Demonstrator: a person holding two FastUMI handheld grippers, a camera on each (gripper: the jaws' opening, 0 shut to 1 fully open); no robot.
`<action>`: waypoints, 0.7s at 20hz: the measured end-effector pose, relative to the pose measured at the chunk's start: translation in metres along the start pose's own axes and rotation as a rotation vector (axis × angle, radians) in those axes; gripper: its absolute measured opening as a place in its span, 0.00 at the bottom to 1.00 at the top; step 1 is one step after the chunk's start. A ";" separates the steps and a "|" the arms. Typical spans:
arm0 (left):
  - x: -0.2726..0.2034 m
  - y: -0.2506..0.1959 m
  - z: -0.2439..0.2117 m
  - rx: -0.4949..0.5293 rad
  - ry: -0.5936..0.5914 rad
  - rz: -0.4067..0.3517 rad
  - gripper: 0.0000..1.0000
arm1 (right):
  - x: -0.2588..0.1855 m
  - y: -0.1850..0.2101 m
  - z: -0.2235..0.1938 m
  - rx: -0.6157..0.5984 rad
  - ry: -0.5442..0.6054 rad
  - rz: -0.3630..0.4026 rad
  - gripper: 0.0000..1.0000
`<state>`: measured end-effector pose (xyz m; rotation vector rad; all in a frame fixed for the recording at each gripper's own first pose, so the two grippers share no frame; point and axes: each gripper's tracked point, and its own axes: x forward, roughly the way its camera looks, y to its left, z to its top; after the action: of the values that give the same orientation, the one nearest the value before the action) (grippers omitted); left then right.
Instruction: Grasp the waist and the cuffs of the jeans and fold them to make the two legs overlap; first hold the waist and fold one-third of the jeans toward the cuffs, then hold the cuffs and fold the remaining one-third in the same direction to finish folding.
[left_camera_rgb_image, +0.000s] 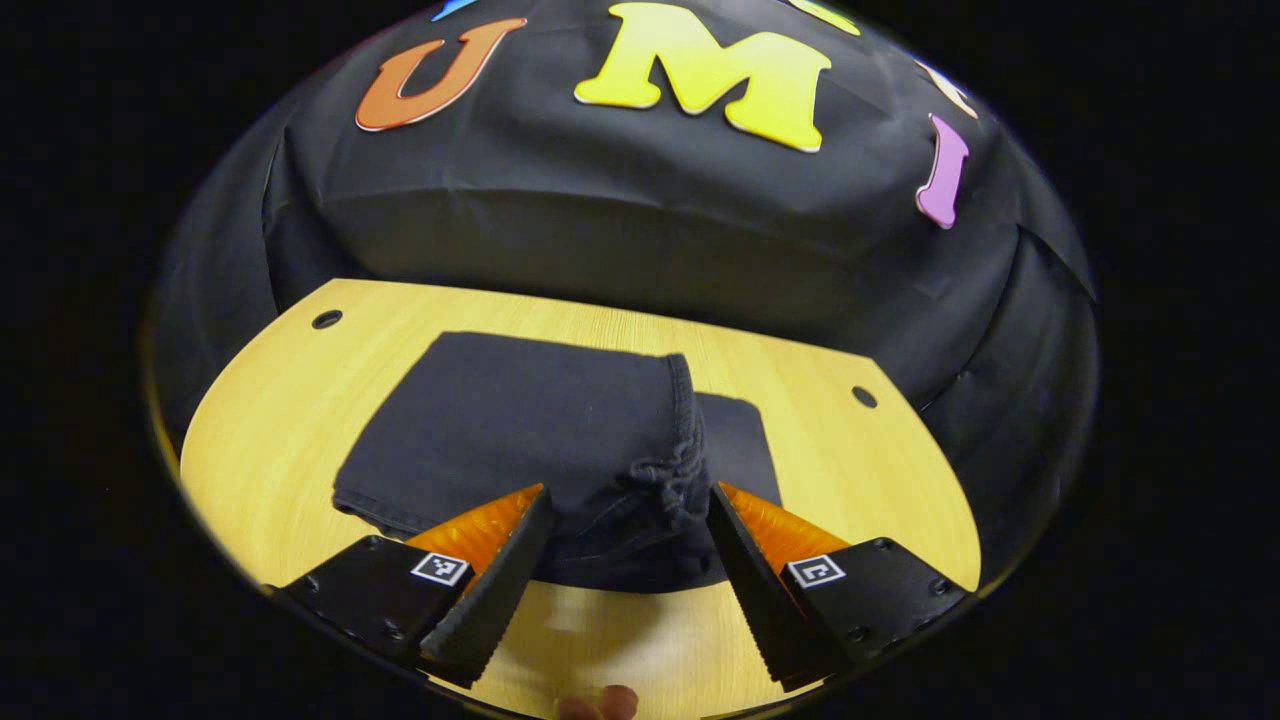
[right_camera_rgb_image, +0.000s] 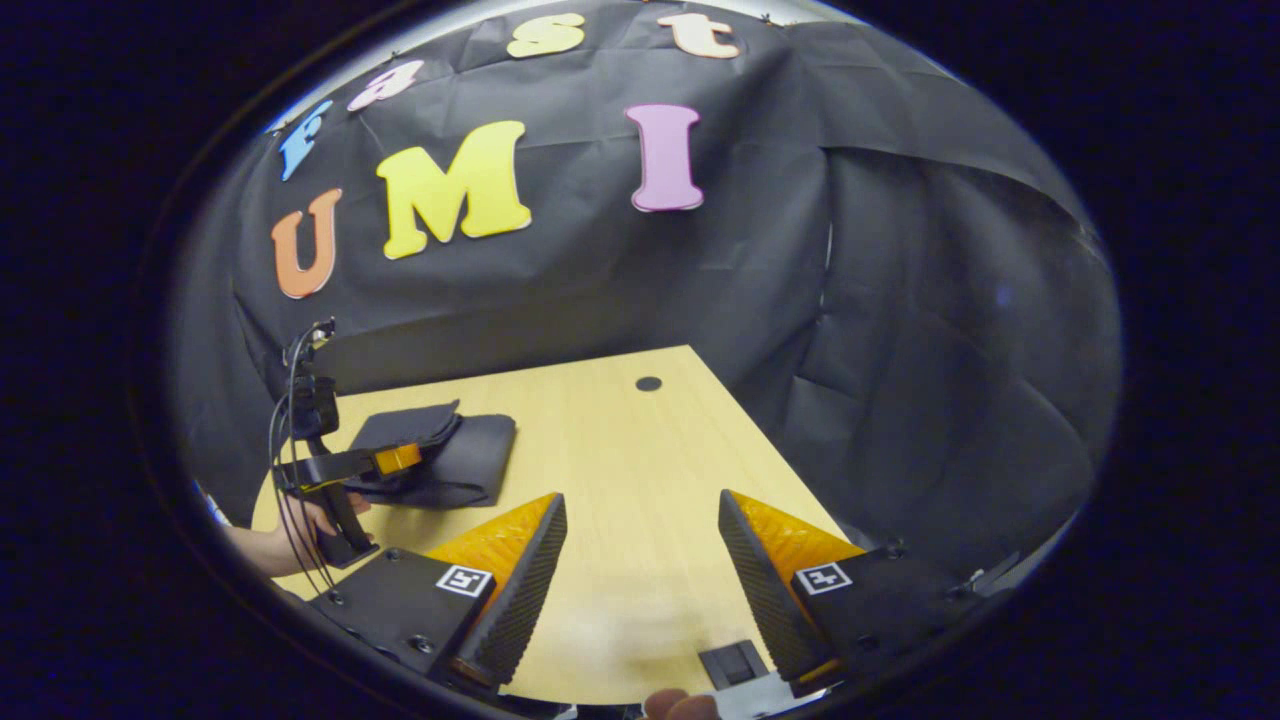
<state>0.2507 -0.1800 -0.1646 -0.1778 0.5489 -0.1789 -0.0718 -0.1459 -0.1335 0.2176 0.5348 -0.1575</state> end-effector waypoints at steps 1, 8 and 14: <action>-0.012 0.000 0.016 0.005 -0.033 -0.008 0.99 | 0.003 0.012 0.009 -0.013 -0.020 0.019 0.94; -0.125 0.034 0.161 0.025 -0.326 -0.008 0.99 | 0.006 0.141 0.113 -0.174 -0.274 0.217 0.92; -0.220 0.073 0.240 0.128 -0.555 0.085 0.98 | -0.024 0.222 0.181 -0.211 -0.492 0.295 0.94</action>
<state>0.2029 -0.0335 0.1315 -0.0728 -0.0081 -0.0750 0.0414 0.0258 0.0665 0.0448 0.0247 0.1328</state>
